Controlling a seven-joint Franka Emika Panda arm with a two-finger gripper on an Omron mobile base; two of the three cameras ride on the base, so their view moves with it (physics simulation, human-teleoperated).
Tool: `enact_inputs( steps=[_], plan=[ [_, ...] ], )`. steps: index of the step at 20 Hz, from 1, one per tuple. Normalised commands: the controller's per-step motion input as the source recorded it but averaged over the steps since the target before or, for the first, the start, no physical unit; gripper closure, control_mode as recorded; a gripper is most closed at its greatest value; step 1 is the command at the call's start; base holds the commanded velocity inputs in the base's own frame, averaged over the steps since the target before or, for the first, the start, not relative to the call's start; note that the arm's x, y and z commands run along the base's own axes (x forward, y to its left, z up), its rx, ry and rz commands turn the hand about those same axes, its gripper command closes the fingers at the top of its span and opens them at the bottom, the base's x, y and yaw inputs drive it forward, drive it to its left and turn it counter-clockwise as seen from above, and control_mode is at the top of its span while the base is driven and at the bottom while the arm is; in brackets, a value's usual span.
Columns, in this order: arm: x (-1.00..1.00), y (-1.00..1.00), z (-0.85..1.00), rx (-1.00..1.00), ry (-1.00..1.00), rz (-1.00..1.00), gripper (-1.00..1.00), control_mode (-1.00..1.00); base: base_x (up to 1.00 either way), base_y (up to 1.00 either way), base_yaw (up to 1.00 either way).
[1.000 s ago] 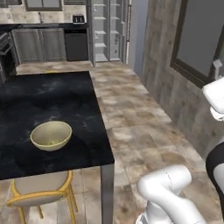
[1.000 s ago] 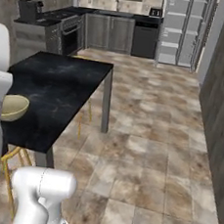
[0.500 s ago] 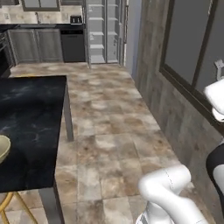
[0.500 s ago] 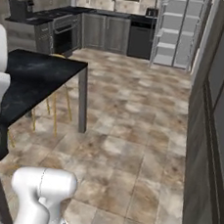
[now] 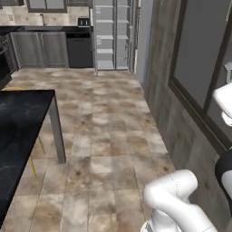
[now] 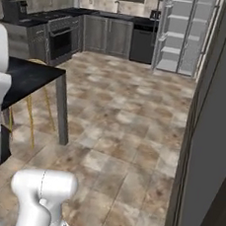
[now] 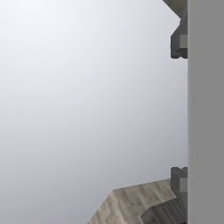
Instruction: There is a bowl on the dining counter. Grab a lemon wedge from the fridge and place it in the bowl. Then get the liquor bottle and glass cup from the cabinet and place them next to the bowl.
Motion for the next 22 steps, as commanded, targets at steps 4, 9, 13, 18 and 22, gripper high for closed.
enact_inputs(
  steps=[4, 9, 13, 18, 22],
  plan=[
    [0.00, 0.00, 0.00, 0.00, 0.00, 0.00, -1.00, 1.00, 1.00, -0.53, 0.23],
    [0.00, 0.00, 0.00, 0.00, 0.00, 0.00, -1.00, 1.00, 1.00, -0.48, 0.24],
    [0.00, 0.00, 0.00, 0.00, 0.00, 0.00, -1.00, 1.00, 1.00, -0.45, 0.24],
    [0.00, 0.00, 0.00, 0.00, 0.00, 0.00, -1.00, 1.00, 1.00, -0.46, 0.22],
    [0.00, 0.00, 0.00, 0.00, 0.00, 0.00, -1.00, 1.00, 1.00, -0.48, 0.20]
  ],
)
